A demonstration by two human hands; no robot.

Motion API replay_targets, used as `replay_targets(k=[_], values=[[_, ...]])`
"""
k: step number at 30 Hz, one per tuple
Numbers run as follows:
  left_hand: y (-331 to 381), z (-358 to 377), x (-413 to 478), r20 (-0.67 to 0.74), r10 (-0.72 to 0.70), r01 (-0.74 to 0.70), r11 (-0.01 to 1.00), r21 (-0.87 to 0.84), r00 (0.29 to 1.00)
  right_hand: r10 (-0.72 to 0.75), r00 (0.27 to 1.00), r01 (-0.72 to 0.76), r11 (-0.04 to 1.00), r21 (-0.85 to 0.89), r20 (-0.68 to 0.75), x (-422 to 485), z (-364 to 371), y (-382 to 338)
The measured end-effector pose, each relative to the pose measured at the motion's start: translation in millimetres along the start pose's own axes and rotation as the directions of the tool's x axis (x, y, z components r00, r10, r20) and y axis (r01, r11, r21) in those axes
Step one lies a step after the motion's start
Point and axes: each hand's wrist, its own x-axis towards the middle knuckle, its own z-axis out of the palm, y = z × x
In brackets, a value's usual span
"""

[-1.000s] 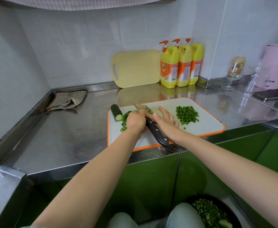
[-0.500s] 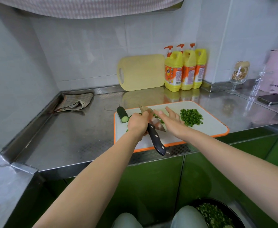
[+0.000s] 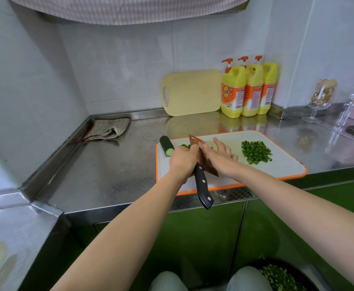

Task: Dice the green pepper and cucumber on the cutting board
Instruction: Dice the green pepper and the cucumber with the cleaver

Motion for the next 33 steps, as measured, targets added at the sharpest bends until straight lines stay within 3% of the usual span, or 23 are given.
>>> replay_targets(k=[4, 9, 11, 14, 17, 19, 21, 23, 25, 28, 30, 33], values=[[-6, -7, 4, -0.032, -0.003, 0.003, 1.000, -0.003, 0.999, 0.115, 0.992, -0.116, 0.993, -0.022, -0.058, 3, 2, 7], [-9, -8, 8, -0.050, 0.000, 0.000, 1.000, -0.010, 0.999, -0.069, 0.998, 0.069, 0.994, -0.087, 0.001, -7, -2, -1], [-10, -6, 7, -0.053, 0.003, -0.003, 1.000, -0.015, 0.999, -0.046, 0.999, 0.047, 0.987, -0.156, 0.012, -6, -4, -1], [-9, -5, 7, -0.073, 0.007, -0.010, 0.999, -0.041, 0.997, 0.006, 0.997, -0.020, 0.979, -0.201, -0.071, -3, -7, 4], [-3, -3, 10, -0.116, 0.020, -0.029, 0.997, -0.077, 0.993, -0.120, 0.979, 0.095, 0.984, -0.154, -0.165, -12, -18, -2], [3, 0, 12, -0.132, 0.020, -0.034, 0.994, -0.102, 0.991, -0.166, 0.985, 0.163, 0.985, -0.051, -0.055, -20, -28, -10], [10, 6, 14, -0.142, 0.024, -0.041, 0.992, -0.118, 0.990, -0.144, 0.981, 0.141, 0.990, 0.031, 0.128, -29, -38, -16], [18, 14, 16, -0.128, 0.042, -0.054, 0.994, -0.095, 0.991, -0.138, 0.972, 0.143, 0.990, -0.011, 0.189, -36, -43, -18], [28, 22, 14, -0.070, 0.077, -0.082, 0.993, -0.079, 0.995, -0.138, 0.983, 0.143, 0.989, -0.037, 0.120, -37, -46, -18], [39, 33, 10, 0.061, 0.143, -0.136, 0.985, -0.108, 0.988, -0.076, 0.996, 0.082, 0.990, 0.115, -0.053, -30, -55, -7], [37, 37, 10, 0.115, 0.175, -0.171, 0.984, -0.043, 0.978, 0.001, 0.996, 0.020, 0.976, 0.219, -0.092, -22, -62, 5], [22, 37, 16, 0.107, 0.263, -0.282, 0.923, 0.262, 0.959, 0.109, 0.988, -0.082, 0.970, 0.228, -0.108, -13, -69, 23]])
